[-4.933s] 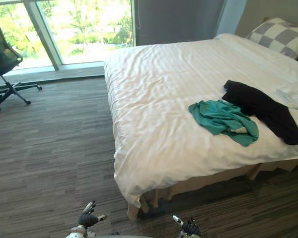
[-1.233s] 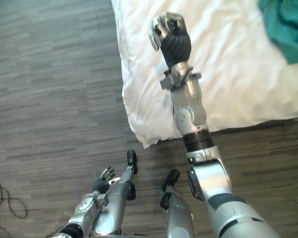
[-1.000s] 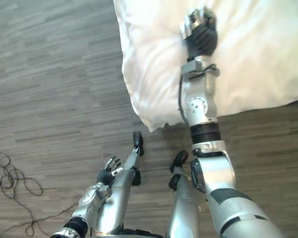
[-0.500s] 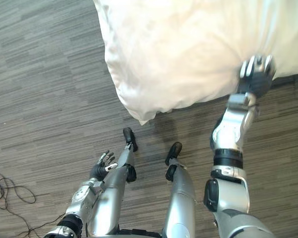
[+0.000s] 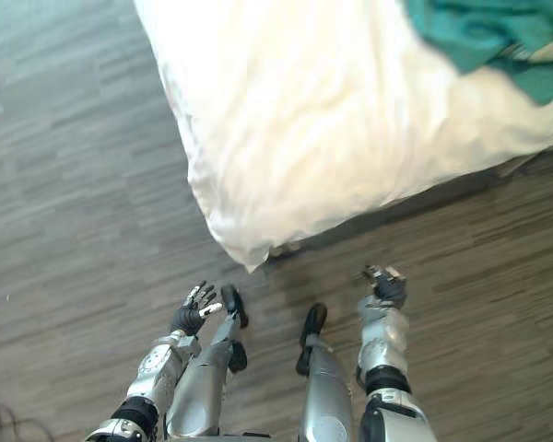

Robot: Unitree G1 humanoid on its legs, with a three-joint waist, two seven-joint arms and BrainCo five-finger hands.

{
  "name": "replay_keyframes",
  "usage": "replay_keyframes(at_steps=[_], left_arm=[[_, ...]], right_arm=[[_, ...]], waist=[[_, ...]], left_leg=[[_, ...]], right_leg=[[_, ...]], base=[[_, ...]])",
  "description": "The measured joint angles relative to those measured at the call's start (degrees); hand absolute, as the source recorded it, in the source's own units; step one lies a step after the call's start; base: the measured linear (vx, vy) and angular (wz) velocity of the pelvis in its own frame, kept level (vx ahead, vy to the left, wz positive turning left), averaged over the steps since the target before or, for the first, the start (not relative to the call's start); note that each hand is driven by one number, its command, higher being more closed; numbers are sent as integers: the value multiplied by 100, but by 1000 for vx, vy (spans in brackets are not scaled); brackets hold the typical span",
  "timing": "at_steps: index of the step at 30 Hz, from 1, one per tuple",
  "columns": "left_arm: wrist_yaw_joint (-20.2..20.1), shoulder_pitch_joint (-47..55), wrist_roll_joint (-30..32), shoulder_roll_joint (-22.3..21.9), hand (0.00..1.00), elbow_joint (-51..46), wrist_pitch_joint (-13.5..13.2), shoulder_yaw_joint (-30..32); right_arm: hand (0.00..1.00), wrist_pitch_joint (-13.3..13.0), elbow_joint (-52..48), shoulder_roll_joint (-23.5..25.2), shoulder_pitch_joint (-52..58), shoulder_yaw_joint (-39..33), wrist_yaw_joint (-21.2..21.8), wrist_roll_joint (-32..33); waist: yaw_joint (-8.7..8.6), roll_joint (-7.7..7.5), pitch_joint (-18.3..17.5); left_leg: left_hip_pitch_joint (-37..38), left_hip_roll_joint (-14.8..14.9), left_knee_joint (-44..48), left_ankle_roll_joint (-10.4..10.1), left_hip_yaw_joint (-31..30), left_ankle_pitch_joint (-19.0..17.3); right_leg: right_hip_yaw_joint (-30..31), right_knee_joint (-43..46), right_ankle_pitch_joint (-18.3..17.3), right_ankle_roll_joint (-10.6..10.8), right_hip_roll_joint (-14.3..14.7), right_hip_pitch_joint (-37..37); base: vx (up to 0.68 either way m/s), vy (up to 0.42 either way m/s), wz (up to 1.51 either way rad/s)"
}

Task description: Tidy the bed and pick cloth on bed and put in laundry

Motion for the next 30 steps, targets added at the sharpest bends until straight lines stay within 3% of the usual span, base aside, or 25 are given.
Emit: replay_keyframes(at_steps=[1, 4, 5, 8, 14, 16, 17, 18, 19, 20, 21, 22, 25, 27, 29, 30], left_arm=[[19, -14, 10, -82, 0, 32, 137, -22], [124, -158, 104, -215, 0, 175, 274, -154], [135, -186, 141, -203, 0, 274, 302, -254], [189, -117, 370, -97, 0, 680, 404, -488], [272, 609, 1212, 22, 0, 1164, 385, -629], [271, 837, 1281, -39, 0, 1221, 352, -402], [272, 941, 1368, -80, 0, 1244, 343, -246], [285, 1020, 1398, -111, 0, 1256, 333, -164], [343, 1005, 1431, -175, 0, 1251, 295, -100], [379, 1033, 1459, -187, 0, 1249, 245, -88], [382, 1039, 1458, -186, 0, 1251, 244, -56], [392, 1069, 1455, -199, 0, 1251, 245, -1], [523, 1051, 1452, -218, 0, 1251, 259, 34], [625, 1045, 1447, -265, 0, 1210, 284, 34], [631, 1108, 1402, -278, 0, 1201, 307, 33], [648, 1158, 1341, -259, 0, 1164, 310, 44]], right_arm=[[0, 25, -29, 26, 232, 221, 93, -365], [0, 43, -47, -2, 731, 540, 146, -984], [0, 62, 15, 3, 919, 685, 142, -1281], [0, 67, 222, 44, 1426, 921, 93, -1684], [0, 27, 692, 189, 2422, 645, -33, -1431], [0, 4, 791, 203, 2453, 530, -22, -1440], [0, 0, 794, 227, 2451, 474, -7, -1449], [0, -33, 791, 243, 2447, 421, 29, -1456], [0, -124, 774, 232, 2454, 290, 87, -1470], [0, -196, 774, 233, 2484, 179, 116, -1486], [0, -218, 774, 235, 2510, 158, 126, -1511], [0, -250, 730, 246, 2561, 147, 162, -1523], [0, -384, 587, 273, 2581, 171, 170, -1564], [0, -414, 541, 313, 2496, 102, 180, -1574], [0, -438, 549, 369, 2520, 70, 177, -1652], [0, -439, 566, 445, 2589, 73, 178, -1769]], waist=[[32, 78, -253], [-22, 201, -701], [-121, 178, -746], [-182, 55, -873], [-284, -159, -1407], [-417, -169, -1492], [-356, -160, -1477], [-328, -126, -1465], [-325, -45, -1415], [-331, -10, -1359], [-359, -15, -1345], [-400, -71, -1346], [-479, -29, -1331], [-593, 91, -1276], [-633, 55, -1299], [-613, -67, -1368]], left_leg=[[4, 155, 471, -75, -86, -387], [170, 233, 697, -153, -53, -775], [392, 183, 562, -161, 15, -809], [915, 31, 195, -168, 107, -803], [2029, -293, -577, -204, 336, -645], [2143, -310, -550, -354, 300, -814], [2249, -390, -552, -366, 195, -985], [2302, -445, -573, -325, 112, -1073], [2474, -439, -592, -303, 211, -1078], [2647, -408, -563, -240, 535, -1051], [2731, -410, -532, -196, 685, -1054], [2854, -412, -493, -225, 844, -1114], [3027, -334, -489, -235, 1488, -1178], [3070, -116, -472, -275, 1837, -1086], [3233, 81, -458, -425, 1906, -1010], [3299, 81, -461, -530, 1905, -954]], right_leg=[[242, -100, 67, 38, 91, 97], [470, -283, 164, 138, 173, 238], [520, -413, 233, 163, 168, 397], [596, -692, 351, 255, 108, 785], [572, -1061, 430, 286, -38, 1546], [281, -884, 428, 122, -33, 1501], [188, -760, 404, -17, -30, 1433], [91, -669, 289, -266, -30, 1385], [-380, -255, 11, -586, -192, 1271], [-685, 306, -57, -621, -436, 1138], [-691, 510, -65, -578, -493, 1061], [-726, 715, -32, -529, -509, 934], [-940, 778, 25, -556, -477, 787], [-1592, 1304, -394, -745, -712, 725], [-1872, 1831, -553, -616, -956, 893], [-1876, 1593, -474, -332, -959, 1033]], base=[[146, -53, -136], [106, 49, -73], [94, 34, -36], [53, 22, -22], [-12, 37, -15], [-48, 0, -46], [-53, 6, -90], [-78, 33, -122], [-58, 77, -135], [-38, 71, -125], [-15, 46, -110], [-3, 22, -123], [-19, 23, -103], [-5, -54, -52], [111, -103, -34], [182, -194, -62]])
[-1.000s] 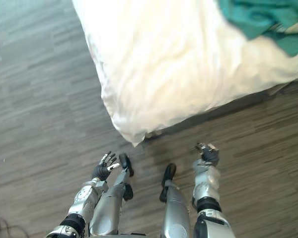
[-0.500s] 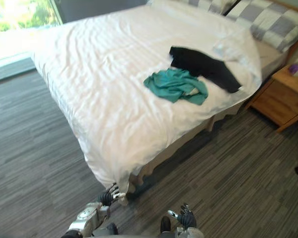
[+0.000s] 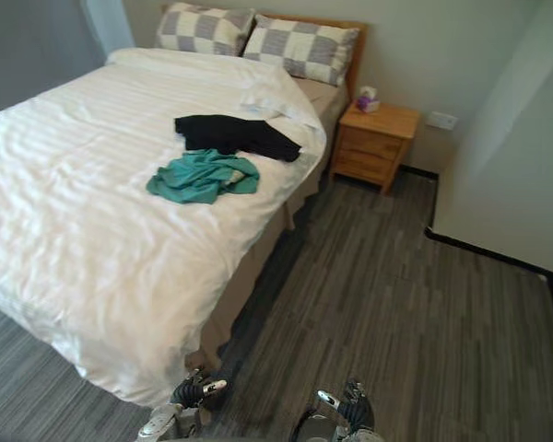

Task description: Tidy the bed and pick cloth on bed and put in laundry

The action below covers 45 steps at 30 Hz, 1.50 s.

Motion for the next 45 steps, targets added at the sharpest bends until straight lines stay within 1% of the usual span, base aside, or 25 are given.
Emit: replay_keyframes(at_steps=[1, 2, 3, 4, 7, 8, 9, 10, 12, 16, 17, 18, 19, 20, 21, 22, 24, 26, 27, 29, 33, 35, 36, 43, 45], left_arm=[[82, 20, -31, -13, 0, -22, 23, 77], [103, 21, -87, -67, 0, -25, 30, 153], [104, 12, -168, -136, 0, -34, 28, 174], [95, 3, -231, -198, 0, -43, 28, 202], [61, 61, -411, -281, 0, -63, 5, 364], [58, 63, -524, -256, 0, -45, -46, 430], [54, 59, -595, -254, 0, -16, -100, 432], [27, 69, -679, -220, 0, 70, -212, 390], [-64, 69, -798, -167, 0, 152, -320, 277], [-165, 71, -856, 11, 0, 249, -413, -59], [-203, 64, -963, 41, 0, 286, -416, -62], [-275, 74, -1064, 64, 0, 345, -411, -55], [-306, 85, -1069, 86, 0, 358, -410, -50], [-342, 70, -1066, 103, 0, 362, -411, -37], [-393, 53, -1063, 195, 0, 365, -413, -7], [-409, 49, -1059, 242, 0, 385, -412, -8], [-407, 23, -987, 250, 0, 481, -368, -23], [-387, 29, -955, 194, 0, 484, -288, -19], [-366, 5, -930, 140, 0, 481, -278, 1], [-296, -42, -929, 25, 0, 482, -266, 128], [-70, -18, -1076, -59, 0, 440, -198, 451], [-44, 25, -1122, -48, 0, 437, -206, 599], [-31, 65, -1007, -65, 0, 376, -78, 853], [-31, 65, -1007, -66, 0, 376, -74, 865], [-26, 64, -1007, -70, 0, 376, -21, 919]], right_arm=[[0, -3, 10, 26, -20, 7, 2, -188], [0, -13, 10, -11, -49, 17, 7, -255], [0, -17, 50, -49, -108, 9, 10, -359], [0, -5, 99, -68, -180, 1, 17, -351], [0, 17, 140, -152, -180, 16, 18, -146], [0, 73, 236, -211, -194, 112, -15, -101], [0, 99, 310, -264, -227, 172, -18, -87], [0, 155, 654, -413, -487, 300, -10, -93], [0, 159, 900, -550, -696, 380, -5, -156], [0, 206, 1100, -688, -693, 534, -31, -239], [0, 214, 1099, -697, -699, 532, -36, -313], [0, 217, 1076, -704, -699, 527, -41, -386], [0, 220, 1065, -684, -695, 509, -50, -414], [0, 214, 1046, -656, -678, 488, -61, -441], [0, 212, 1052, -544, -647, 480, -61, -474], [0, 206, 1053, -468, -624, 472, -56, -469], [0, 150, 1021, -379, -610, 381, -69, -404], [0, 152, 1013, -371, -599, 250, -93, -367], [0, 164, 1014, -369, -581, 187, -134, -351], [0, 185, 1013, -364, -572, 131, -158, -349], [0, 508, 1013, -289, -578, 131, -273, -304], [0, 580, 1016, -265, -579, 153, -283, -304], [0, 832, 1015, -451, -651, 1034, -134, -134], [0, 820, 1017, -452, -651, 1033, -131, -112], [0, 809, 1028, -455, -637, 1031, -121, 102]], waist=[[38, -21, -73], [33, 54, -89], [51, 175, -56], [14, 246, 0], [12, 286, 22], [-44, 249, 51], [18, 199, 65], [135, 202, 58], [133, 246, 43], [67, 307, 49], [68, 317, 46], [60, 385, 8], [51, 419, -35], [52, 408, -61], [84, 278, -95], [86, 243, -95], [28, 227, -93], [22, 225, -97], [15, 283, -132], [18, 294, -125], [52, 222, -105], [53, 187, -137], [75, 164, -184], [79, 162, -185], [82, 158, -186]], left_leg=[[-21, 124, 2, -38, -41, 75], [-35, 278, 11, -22, -50, 136], [-99, 499, 118, -13, -37, 268], [-91, 672, 226, -38, -21, 381], [-70, 901, 569, 3, -81, 749], [-128, 967, 924, 146, -414, 859], [-200, 898, 987, 165, -795, 696], [-216, 270, 873, 215, -1977, 87], [-414, -284, 907, 221, -2815, -304], [-858, -767, 895, 279, -3622, -631], [-926, -816, 687, 379, -3758, -604], [-947, -754, 379, 568, -3771, -475], [-902, -738, 306, 619, -3718, -518], [-884, -744, 173, 644, -3585, -492], [-849, -768, 101, 650, -3485, -488], [-801, -776, 64, 653, -3484, -483], [-642, -848, 62, 637, -3504, -460], [-503, -933, 62, 637, -3569, -444], [-487, -975, 62, 640, -3676, -440], [-515, -1028, 66, 656, -3737, -429], [-470, -1072, 84, 667, -3801, -422], [-455, -1076, 86, 667, -3789, -422], [-389, -1045, -379, 712, -3765, -218], [-394, -1046, -380, 712, -3768, -218], [-400, -1046, -387, 713, -3773, -218]], right_leg=[[28, -448, -66, 58, 340, 91], [58, -724, 88, 11, 560, 177], [90, -1366, 262, -47, 909, 349], [76, -1821, 303, -61, 1153, 527], [-226, -2105, 293, -87, 1289, 663], [144, -2091, 380, -183, 1395, 712], [338, -2113, 418, -254, 1430, 701], [881, -2299, 497, -270, 1466, 722], [1380, -2552, 646, -208, 1551, 778], [2018, -2802, 747, -96, 1795, 920], [2202, -2854, 749, -89, 1851, 940], [2126, -2909, 710, -146, 1901, 963], [2067, -2924, 708, -145, 1899, 968], [1740, -2912, 688, -115, 1792, 986], [1395, -2770, 685, -80, 1652, 883], [1348, -2647, 698, -77, 1628, 838], [1442, -1711, 292, -91, 1474, 571], [1619, -1257, 87, -39, 1379, 513], [1662, -1195, 58, -15, 1304, 530], [1625, -1318, 60, -12, 1252, 587], [1499, -1745, 139, 98, 1224, 893], [1492, -1806, 152, 113, 1220, 958], [1246, -2917, 883, 135, 1356, 1350], [1237, -2917, 883, 135, 1354, 1349], [1226, -2916, 882, 136, 1352, 1345]], base=[[139, -209, -70], [133, -266, -81], [81, -249, -68], [50, -258, -70], [50, -203, -66], [124, -182, -88], [179, -139, -154], [152, -74, -155], [138, -51, -155], [118, 32, -117], [20, 135, -100], [34, 150, -93], [111, 166, -61], [173, 199, -43], [162, 165, -31], [156, 134, -19], [143, 111, 2], [97, 102, 15], [92, 93, 25], [71, 69, 24], [33, 23, 18], [0, 0, 0], [0, 0, 0], [0, 0, 0], [0, 0, 0]])
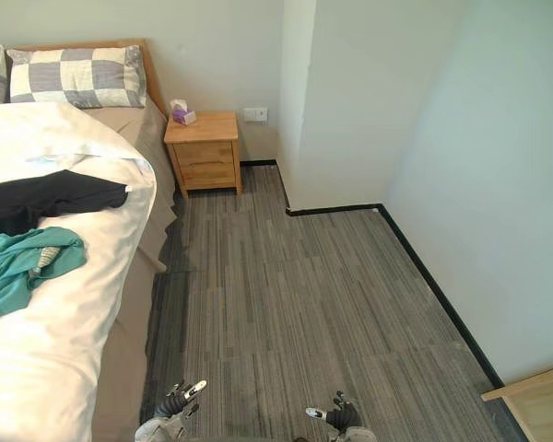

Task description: Tidy the bed and pick cloth on bed and put in laundry

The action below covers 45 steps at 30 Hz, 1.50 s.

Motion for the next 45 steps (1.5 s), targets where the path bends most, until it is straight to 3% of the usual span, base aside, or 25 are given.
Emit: replay_keyframes(at_steps=[7, 8, 10, 12, 14, 16, 17, 18, 20, 23, 25, 28, 30, 31, 32, 33, 34, 35, 36, 38, 40, 42, 43, 44, 45], left_arm=[[-7, -16, 53, 17, 0, -52, 324, 272], [-7, -34, 39, 23, 0, -65, 316, 327], [5, -160, -12, 77, 0, -178, 206, 378], [129, -225, -7, 31, 0, -173, 16, 355], [192, -222, 11, 42, 0, -175, -84, 347], [415, -194, 194, 33, 0, -175, -241, 286], [572, -149, 314, 28, 0, -174, -320, 159], [654, -162, 399, -31, 0, -177, -341, 113], [753, -122, 411, 23, 0, -187, -341, 106], [758, -110, 408, 43, 0, -228, -339, 106], [744, -52, 405, 105, 0, -225, -354, 53], [754, 35, 484, 320, 0, -213, -297, -186], [747, 81, 800, 554, 0, -83, -270, -687], [747, 98, 930, 717, 0, -38, -281, -861], [758, 116, 934, 750, 0, 7, -279, -921], [758, 122, 926, 691, 0, 10, -284, -970], [757, 144, 903, 689, 0, 12, -282, -974], [762, 136, 846, 738, 0, 10, -279, -970], [764, 75, 762, 774, 0, 11, -274, -968], [752, -75, 614, 648, 0, 12, -275, -972], [705, -274, 615, 390, 0, 75, -295, -964], [593, -368, 627, 43, 0, 123, -352, -948], [584, -369, 628, 4, 0, 177, -394, -945], [563, -405, 632, -155, 0, 380, -422, -1050], [533, -420, 673, -131, 0, 434, -463, -1094]], right_arm=[[0, -192, 104, 9, 18, -16, 45, 244], [0, -189, 106, 11, 7, -15, 64, 239], [0, -177, 91, 11, -8, -3, 99, 212], [0, -109, 53, -70, -33, -3, 101, 205], [0, -86, 9, -103, -84, -6, 102, 207], [0, -88, 6, -106, -110, -28, 104, 211], [0, -89, -7, -114, -106, -42, 103, 208], [0, -84, -28, -121, -116, -88, 95, 210], [0, -107, -159, -62, 2, -180, 96, 178], [0, -499, -385, 105, 306, -559, 39, 162], [0, -889, -584, 255, 509, -849, -60, 11], [0, -1141, -588, 382, 606, -1167, -125, -62], [0, -1360, -532, 409, 615, -1447, -115, -58], [0, -1500, -525, 381, 618, -1508, -99, -57], [0, -1560, -444, 298, 660, -1494, -90, -70], [0, -1561, -368, 156, 805, -1399, -67, -89], [0, -1564, -353, 120, 843, -1356, -44, -123], [0, -1569, -350, 121, 954, -1275, 9, -160], [0, -1613, -362, 235, 973, -1271, 9, -171], [0, -1660, -386, 286, 1020, -1270, 21, -240], [0, -1690, -439, 304, 1101, -1269, -16, -246], [0, -1691, -421, 370, 1195, -1192, -135, -245], [0, -1691, -402, 353, 1259, -1181, -174, -243], [0, -1674, -329, 180, 1169, -1160, -275, -270], [0, -1685, -332, 159, 1134, -1145, -348, -302]], waist=[[34, -38, -2], [39, -53, 20], [92, -122, 198], [129, -31, 288], [130, 14, 321], [115, 29, 331], [121, 53, 342], [127, 146, 389], [201, 64, 391], [300, 50, 409], [300, 24, 407], [271, -144, 457], [228, -219, 393], [104, -356, 419], [-26, -367, 424], [-130, -253, 457], [-135, -174, 479], [-137, -240, 510], [-179, -314, 560], [-238, -278, 579], [-241, -233, 606], [-252, -241, 603], [-268, -203, 632], [-283, 24, 740], [-310, 53, 777]], left_leg=[[-253, 5, 283, -11, -32, -72], [-452, 15, 665, -66, -16, -157], [-1384, 75, 2619, -190, 184, -225], [-1946, 305, 3849, -262, 414, -80], [-2035, 539, 4179, -183, 700, -372], [-2064, 748, 3710, -247, 787, -563], [-1974, 779, 2840, -297, 771, -474], [-1823, 785, 2166, -124, 908, -251], [-1626, 504, 1697, -48, 1146, -143], [-1484, 376, 1632, 86, 1453, -101], [-1407, 373, 1681, 312, 1690, -253], [-1116, 292, 1656, 142, 1865, -522], [-924, 149, 1448, 147, 1868, -571], [-728, -19, 1204, 124, 1827, -531], [-535, -91, 1035, 104, 1725, -463], [-272, 10, 745, 142, 1583, -363], [-185, 67, 667, 162, 1577, -343], [-45, 138, 631, 212, 1573, -382], [89, 231, 595, 165, 1576, -452], [239, 476, 543, 19, 1561, -575], [426, 700, 471, -165, 1509, -707], [644, 856, 506, -457, 1395, -968], [749, 894, 499, -539, 1355, -1033], [926, 1074, 505, -548, 1226, -989], [940, 1117, 572, -539, 1182, -800]], right_leg=[[-195, 54, -122, -8, -41, -57], [-238, 159, -240, 13, -72, -87], [-488, 595, -549, -22, -241, -134], [-693, 902, -775, -57, -287, -15], [-737, 1081, -901, -10, -360, 55], [-753, 1190, -987, 111, -475, 56], [-756, 1206, -1015, 254, -563, 55], [-731, 1200, -998, 394, -658, 83], [-669, 1202, -931, 487, -840, 89], [-642, 1591, -1078, 429, -922, 232], [-446, 2078, -1368, 373, -1013, 270], [34, 3227, -1581, 481, -1226, -60], [462, 4825, -1359, 109, -1456, -899], [718, 5777, -736, -168, -1644, -1484], [815, 6103, -117, -80, -1704, -1654], [832, 6362, 598, 27, -1577, -1750], [878, 6501, 531, 16, -1486, -1839], [853, 6658, -399, 0, -1390, -2043], [670, 6496, -1027, 3, -1300, -2246], [228, 5510, -1362, 14, -1091, -2434], [-28, 3873, -1178, 141, -797, -2447], [351, 1870, -391, 223, -417, -2383], [478, 1819, 146, 175, -373, -2326], [414, 2257, 11, -108, -229, -2282], [393, 2754, -342, -196, -272, -2412]], base=[[0, 1, 12], [-22, 30, 50], [-90, 48, 63], [-25, 74, 52], [55, 125, 34], [65, 194, 21], [126, 353, 10], [116, 310, 2], [194, 235, -16], [259, 120, -32], [147, 7, -32], [76, -43, -49], [52, -16, -25], [117, -41, 19], [215, -35, 37], [213, -17, 30], [223, -8, 11], [235, -71, -8], [197, -58, -7], [303, -139, 9], [421, -187, 24], [543, -262, 45], [593, -253, 50], [566, -232, 42], [666, -287, 42]])
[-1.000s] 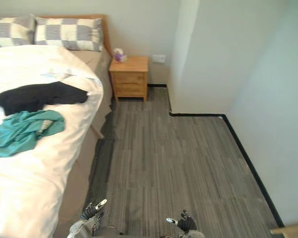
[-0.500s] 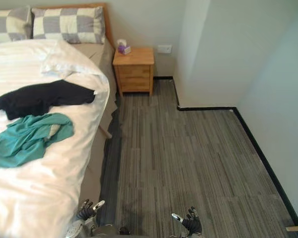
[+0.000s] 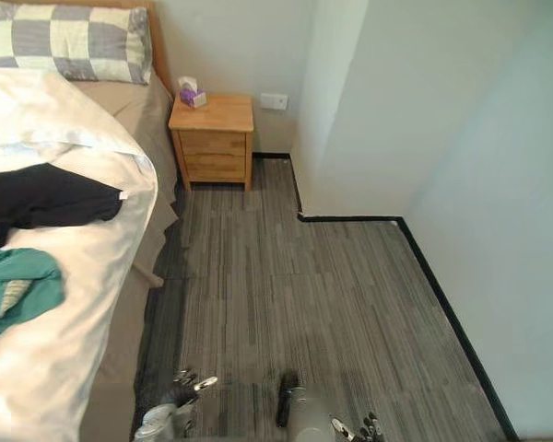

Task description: Tidy the bed and pick cloth on bed and put in laundry

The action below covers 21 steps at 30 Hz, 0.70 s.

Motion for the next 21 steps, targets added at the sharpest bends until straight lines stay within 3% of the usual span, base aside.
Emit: replay_keyframes(at_steps=[1, 2, 3, 4, 6, 7, 8, 9, 11, 13, 15, 16, 17, 18, 19, 20, 21], left_arm=[[62, -9, -3, -44, 0, 0, -54, 12], [94, -5, -1, -42, 0, -1, -63, 18], [126, 21, 0, -45, 0, -51, -62, 35], [166, 35, -1, -64, 0, -80, -47, 62], [277, 135, -7, -90, 0, -200, -14, 216], [358, 193, -45, -57, 0, -393, 9, 500], [366, 206, -58, -56, 0, -431, -14, 608], [421, 240, -60, -55, 0, -575, -108, 801], [474, 273, -61, 5, 0, -728, -219, 849], [466, 301, -119, 13, 0, -828, -349, 839], [460, 259, -371, 20, 0, -859, -542, 901], [460, 252, -441, 21, 0, -860, -573, 904], [440, 253, -527, 28, 0, -864, -607, 913], [394, 255, -554, 44, 0, -893, -606, 1019], [350, 237, -539, 146, 0, -888, -583, 1073], [335, 243, -477, 168, 0, -892, -545, 1187], [338, 247, -418, 158, 0, -955, -548, 1269]], right_arm=[[0, 4, -2, -7, 2, -3, -84, 2], [0, 9, 0, -17, 5, -3, -117, 1], [0, 40, 26, -18, 5, 9, -181, -18], [0, 63, 17, -15, 2, 5, -201, -30], [0, 183, -99, -8, 9, -119, -245, -194], [0, 249, -164, -2, 24, -222, -313, -265], [0, 261, -200, -6, 35, -258, -352, -267], [0, 286, -213, -8, 45, -289, -435, -278], [0, 326, -212, -7, 45, -288, -485, -408], [0, 309, -217, -25, 55, -303, -490, -605], [0, 96, -141, -18, -6, -359, -501, -944], [0, 26, -123, -18, -7, -360, -503, -1017], [0, -102, -137, -30, -46, -345, -501, -1155], [0, -123, -118, -54, -81, -227, -488, -1207], [0, -64, -103, -11, -165, -102, -415, -1199], [0, 25, -215, 68, -295, 140, -171, -1076], [0, 156, -270, 73, -410, 291, -18, -962]], waist=[[-15, 13, 41], [-15, 30, 38], [-7, 9, 17], [-5, 18, 12], [-51, 106, -64], [-48, 170, -54], [-31, 200, -50], [12, 240, -18], [100, 163, 24], [145, 139, 25], [270, 79, 22], [305, 55, 14], [385, 49, 4], [488, -23, -14], [432, -192, -85], [397, -320, -161], [467, -343, -175]], left_leg=[[104, 53, 101, -19, -47, 216], [141, 104, 166, -28, -97, 312], [149, 185, 452, 4, -212, 568], [99, 227, 659, 13, -285, 660], [-506, 437, 1957, 26, -684, 1030], [-1283, 615, 3445, -136, -1140, 1943], [-1632, 691, 4073, -170, -1264, 1994], [-2193, 808, 5049, -143, -1351, 1802], [-2780, 695, 5556, -93, -1240, 1398], [-3276, 421, 5195, 53, -938, 953], [-3670, 37, 3663, 170, -114, 638], [-3690, -57, 3077, 200, 83, 683], [-3727, -200, 1837, 350, 334, 999], [-3784, -319, 1412, 748, 348, 1613], [-3747, -519, 1429, 730, 423, 1501], [-3776, -647, 1485, 930, 419, 1391], [-3842, -640, 1694, 1019, 403, 1243]], right_leg=[[-64, 541, -451, -92, -68, -43], [-105, 706, -623, -127, -70, -25], [-140, 946, -1021, -158, -46, 66], [-157, 969, -1153, -165, -17, 138], [-209, 945, -1437, -196, 132, 314], [-198, 749, -1610, -246, 312, 628], [-196, 633, -1645, -268, 394, 791], [-195, 357, -1682, -311, 517, 1204], [-156, -115, -1699, -321, 541, 1892], [-58, -578, -1691, -221, 447, 2433], [67, -933, -1684, -68, 129, 2904], [63, -1010, -1687, -16, 44, 2991], [65, -1127, -1763, 183, -71, 3151], [77, -1243, -1905, 414, -175, 3383], [74, -1271, -1915, 460, -318, 3460], [-33, -1266, -1641, 478, -460, 3448], [-37, -1248, -1432, 492, -455, 3450]], base=[[540, -268, 30], [556, -276, 19], [440, -214, 6], [502, -254, 4], [456, -224, -2], [452, -178, -10], [541, -171, -15], [340, -65, -11], [441, -26, -21], [441, 53, -26], [575, 185, -47], [536, 207, -53], [539, 288, -49], [671, 330, -30], [707, 333, 20], [475, 202, 46], [557, 281, 42]])
